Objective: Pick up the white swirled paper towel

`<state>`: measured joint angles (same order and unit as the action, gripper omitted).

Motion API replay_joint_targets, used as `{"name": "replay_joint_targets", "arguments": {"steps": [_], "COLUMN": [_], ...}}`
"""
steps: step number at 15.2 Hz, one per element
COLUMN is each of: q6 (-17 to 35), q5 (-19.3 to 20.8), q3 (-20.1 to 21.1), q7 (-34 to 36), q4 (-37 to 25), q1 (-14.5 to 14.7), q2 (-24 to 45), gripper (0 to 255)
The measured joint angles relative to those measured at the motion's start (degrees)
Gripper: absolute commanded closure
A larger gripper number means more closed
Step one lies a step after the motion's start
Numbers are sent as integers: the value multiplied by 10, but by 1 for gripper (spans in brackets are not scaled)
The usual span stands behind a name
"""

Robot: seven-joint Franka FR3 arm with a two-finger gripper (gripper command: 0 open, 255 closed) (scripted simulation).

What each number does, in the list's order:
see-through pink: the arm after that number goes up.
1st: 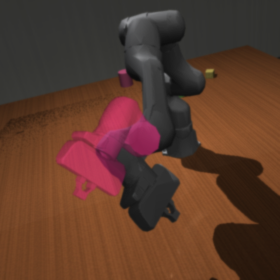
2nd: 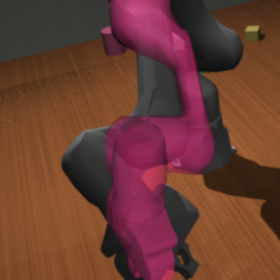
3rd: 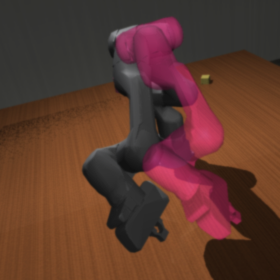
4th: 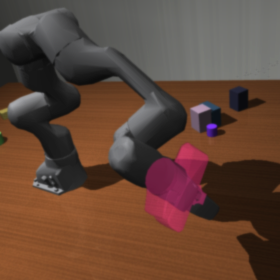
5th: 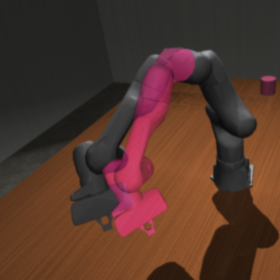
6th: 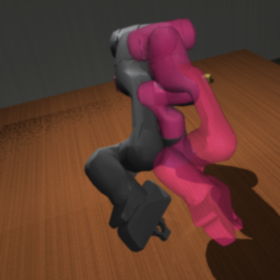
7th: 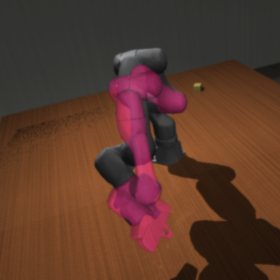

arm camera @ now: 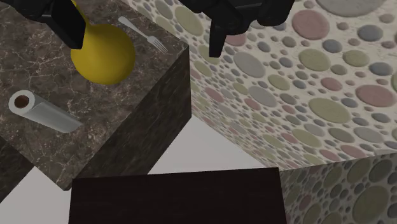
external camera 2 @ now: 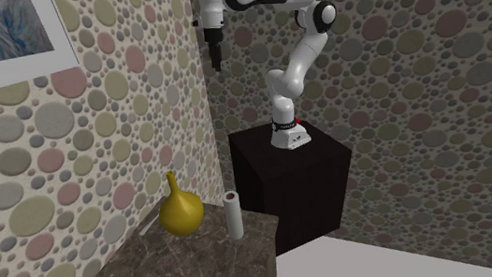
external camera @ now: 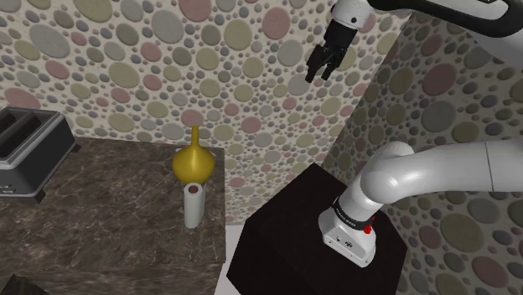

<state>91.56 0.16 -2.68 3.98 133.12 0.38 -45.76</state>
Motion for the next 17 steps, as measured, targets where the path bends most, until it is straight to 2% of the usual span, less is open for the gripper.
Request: {"name": "replay_joint_targets", "arguments": {"steps": [3, 8, 17], "q6": [19, 94, 239], "q5": [-5, -20, -41], "q3": [9, 42, 107], "q7": [3, 11, 29], "q4": [12, 55, 88], "q1": [7, 31, 76], "q2": [7, 40, 152], "gripper": [0, 0, 0]}}
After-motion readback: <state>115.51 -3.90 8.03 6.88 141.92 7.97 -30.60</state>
